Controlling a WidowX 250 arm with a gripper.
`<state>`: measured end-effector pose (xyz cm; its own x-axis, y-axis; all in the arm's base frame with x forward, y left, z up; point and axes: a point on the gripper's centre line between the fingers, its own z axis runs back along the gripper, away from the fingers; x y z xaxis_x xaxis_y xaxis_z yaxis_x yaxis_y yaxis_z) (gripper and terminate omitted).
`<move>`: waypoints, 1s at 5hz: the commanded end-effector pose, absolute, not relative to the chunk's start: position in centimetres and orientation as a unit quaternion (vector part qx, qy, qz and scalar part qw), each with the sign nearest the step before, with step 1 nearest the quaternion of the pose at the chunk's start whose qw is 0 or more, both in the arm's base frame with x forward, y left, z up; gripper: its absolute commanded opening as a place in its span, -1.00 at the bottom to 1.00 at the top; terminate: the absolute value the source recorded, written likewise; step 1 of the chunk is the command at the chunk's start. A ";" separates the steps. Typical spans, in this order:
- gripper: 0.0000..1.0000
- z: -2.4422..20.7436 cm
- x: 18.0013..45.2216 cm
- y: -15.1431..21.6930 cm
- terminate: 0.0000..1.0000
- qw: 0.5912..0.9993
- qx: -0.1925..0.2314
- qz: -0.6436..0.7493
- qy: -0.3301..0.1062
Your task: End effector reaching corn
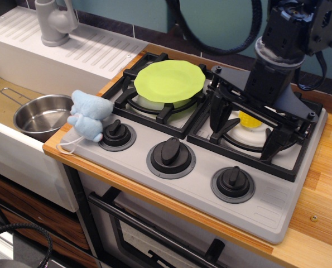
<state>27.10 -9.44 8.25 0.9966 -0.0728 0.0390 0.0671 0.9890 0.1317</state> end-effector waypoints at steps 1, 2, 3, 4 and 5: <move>1.00 8.2 27.1 -9.4 -1.00 0.997 0.065 -0.035 -0.022; 1.00 9.1 28.0 -10.5 -1.00 0.997 0.068 -0.023 -0.018; 1.00 9.1 29.6 -11.4 -1.00 0.997 0.070 -0.009 -0.017; 1.00 9.3 31.9 -11.7 -1.00 0.998 0.065 -0.009 -0.016; 1.00 9.8 33.5 -11.8 -1.00 0.998 0.058 -0.009 -0.012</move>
<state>32.78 -11.81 8.27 0.9994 -0.0211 -0.0278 0.0245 0.9914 0.1286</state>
